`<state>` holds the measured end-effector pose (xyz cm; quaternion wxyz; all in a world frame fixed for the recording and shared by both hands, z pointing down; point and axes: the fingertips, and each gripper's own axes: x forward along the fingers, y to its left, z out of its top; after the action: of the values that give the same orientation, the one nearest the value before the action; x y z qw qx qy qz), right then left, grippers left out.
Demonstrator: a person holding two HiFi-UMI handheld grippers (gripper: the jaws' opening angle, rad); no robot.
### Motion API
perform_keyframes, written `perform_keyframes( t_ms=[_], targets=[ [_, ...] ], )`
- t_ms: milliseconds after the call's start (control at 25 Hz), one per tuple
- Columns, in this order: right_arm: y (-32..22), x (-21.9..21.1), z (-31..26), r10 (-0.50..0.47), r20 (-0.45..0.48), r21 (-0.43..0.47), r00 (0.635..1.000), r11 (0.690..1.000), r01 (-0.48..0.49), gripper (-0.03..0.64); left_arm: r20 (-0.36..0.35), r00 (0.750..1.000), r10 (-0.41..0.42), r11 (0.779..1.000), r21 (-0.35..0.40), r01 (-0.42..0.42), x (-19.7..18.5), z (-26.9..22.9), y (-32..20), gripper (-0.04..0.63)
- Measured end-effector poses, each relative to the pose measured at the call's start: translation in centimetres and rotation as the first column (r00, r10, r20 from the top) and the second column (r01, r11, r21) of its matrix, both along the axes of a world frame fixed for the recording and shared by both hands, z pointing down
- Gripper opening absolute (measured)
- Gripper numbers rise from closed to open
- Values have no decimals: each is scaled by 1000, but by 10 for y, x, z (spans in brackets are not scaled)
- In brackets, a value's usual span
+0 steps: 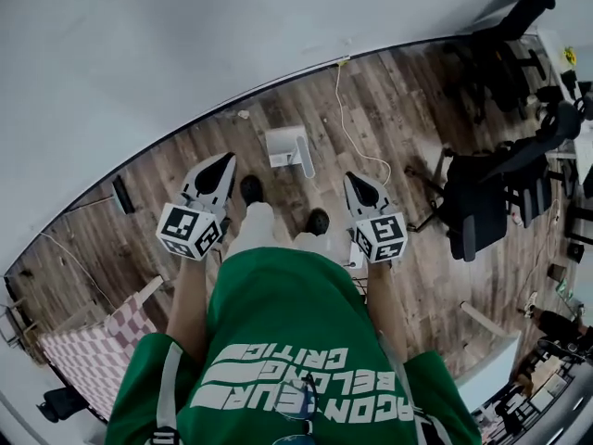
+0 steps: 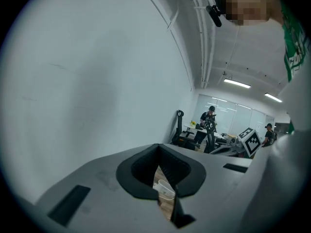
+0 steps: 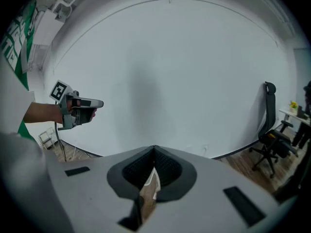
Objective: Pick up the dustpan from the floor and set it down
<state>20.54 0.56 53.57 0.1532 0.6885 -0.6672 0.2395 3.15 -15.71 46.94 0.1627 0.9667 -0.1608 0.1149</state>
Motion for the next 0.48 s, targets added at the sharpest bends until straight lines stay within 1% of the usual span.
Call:
perform_keyframes(
  t_ms=[160,240,360,480],
  targets=[
    [-19,-6,16,33,-16,-85,999,996,-35,8,-17,998,63,997,-42,-63,2,17,-24,-3],
    [-29,-7,28,67,-16,-128,998,989,-68,8,-25,995,94,993,-67,-96,3,28,-32,-3],
    [-40,-5,41,131,-18,-177,991,975,-133,8,-30,987,155,983,-96,-157,6,42,-30,-3],
    [-59,-7,51,149,-38,-223,988,963,-154,9,-40,977,208,971,-115,-211,8,51,-35,-3]
  ],
)
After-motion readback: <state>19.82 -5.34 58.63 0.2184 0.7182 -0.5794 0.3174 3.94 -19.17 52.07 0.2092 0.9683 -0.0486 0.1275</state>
